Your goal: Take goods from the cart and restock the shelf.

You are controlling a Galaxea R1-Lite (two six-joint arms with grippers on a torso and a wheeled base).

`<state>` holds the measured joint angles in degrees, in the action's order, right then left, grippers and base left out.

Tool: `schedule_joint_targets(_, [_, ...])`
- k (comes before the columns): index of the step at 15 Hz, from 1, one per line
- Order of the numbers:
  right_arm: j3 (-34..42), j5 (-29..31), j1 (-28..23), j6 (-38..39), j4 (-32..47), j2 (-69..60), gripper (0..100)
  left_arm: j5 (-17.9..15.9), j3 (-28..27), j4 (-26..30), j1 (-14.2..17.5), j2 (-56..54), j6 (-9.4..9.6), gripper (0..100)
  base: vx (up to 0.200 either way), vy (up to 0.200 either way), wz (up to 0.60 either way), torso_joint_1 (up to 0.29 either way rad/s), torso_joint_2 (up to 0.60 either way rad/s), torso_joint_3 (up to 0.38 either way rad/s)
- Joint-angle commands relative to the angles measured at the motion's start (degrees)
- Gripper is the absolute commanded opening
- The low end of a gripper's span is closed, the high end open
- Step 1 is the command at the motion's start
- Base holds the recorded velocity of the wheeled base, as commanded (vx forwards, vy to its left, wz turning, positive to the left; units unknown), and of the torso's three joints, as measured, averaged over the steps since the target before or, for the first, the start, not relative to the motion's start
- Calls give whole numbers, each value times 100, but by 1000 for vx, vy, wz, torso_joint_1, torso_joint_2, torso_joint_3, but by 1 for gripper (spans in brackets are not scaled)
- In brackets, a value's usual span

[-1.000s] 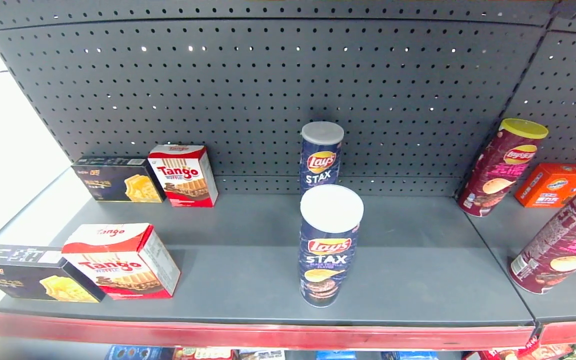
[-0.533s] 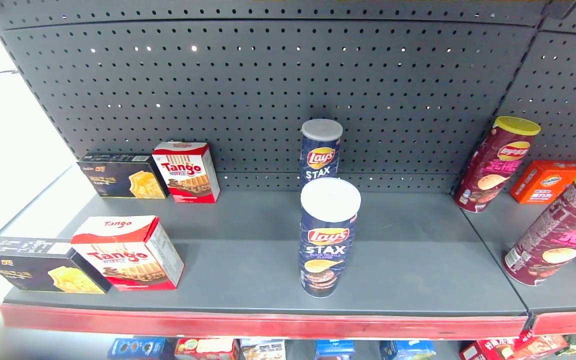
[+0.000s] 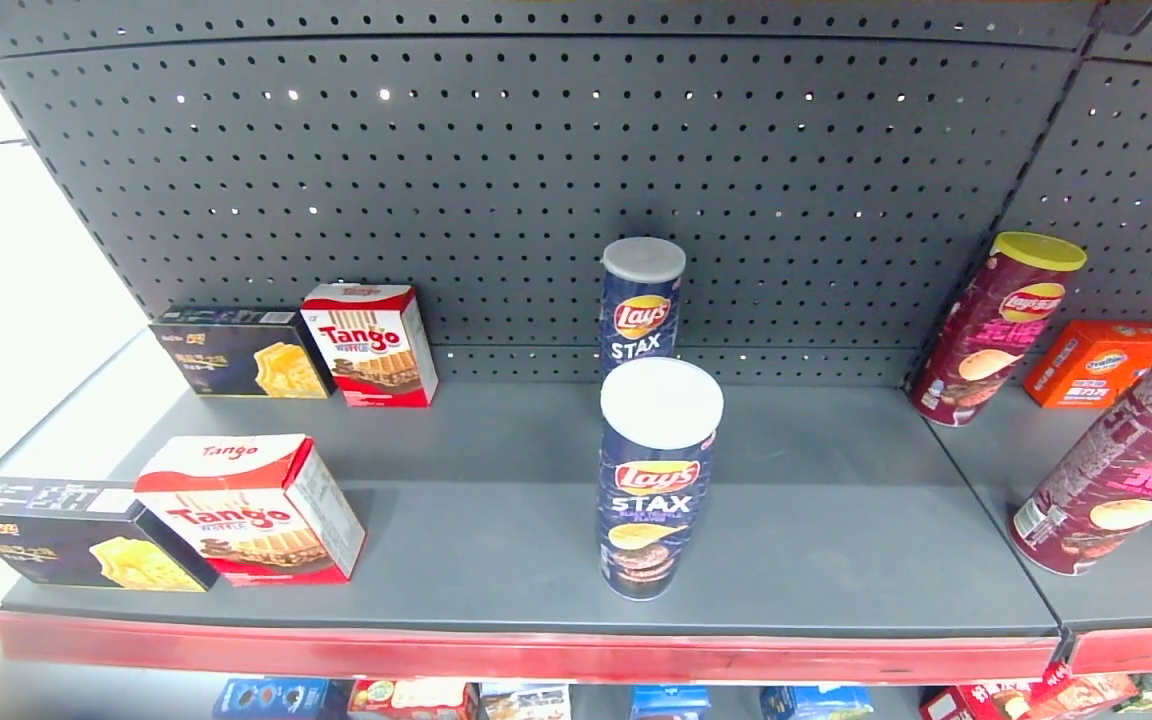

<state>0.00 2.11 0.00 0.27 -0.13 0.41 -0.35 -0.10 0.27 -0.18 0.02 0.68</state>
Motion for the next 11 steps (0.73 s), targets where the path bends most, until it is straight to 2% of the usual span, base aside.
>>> schedule_joint_targets(1, [0, 0, 0, 0, 5, 11, 100, 0, 1, 0, 1, -2, 2, 100, 0, 0, 0, 0, 0, 0])
schedule_joint_targets(11, [0, 0, 0, 0, 5, 11, 100, 9, 1, 0, 1, -2, -7, 100, 0, 0, 0, 0, 0, 0])
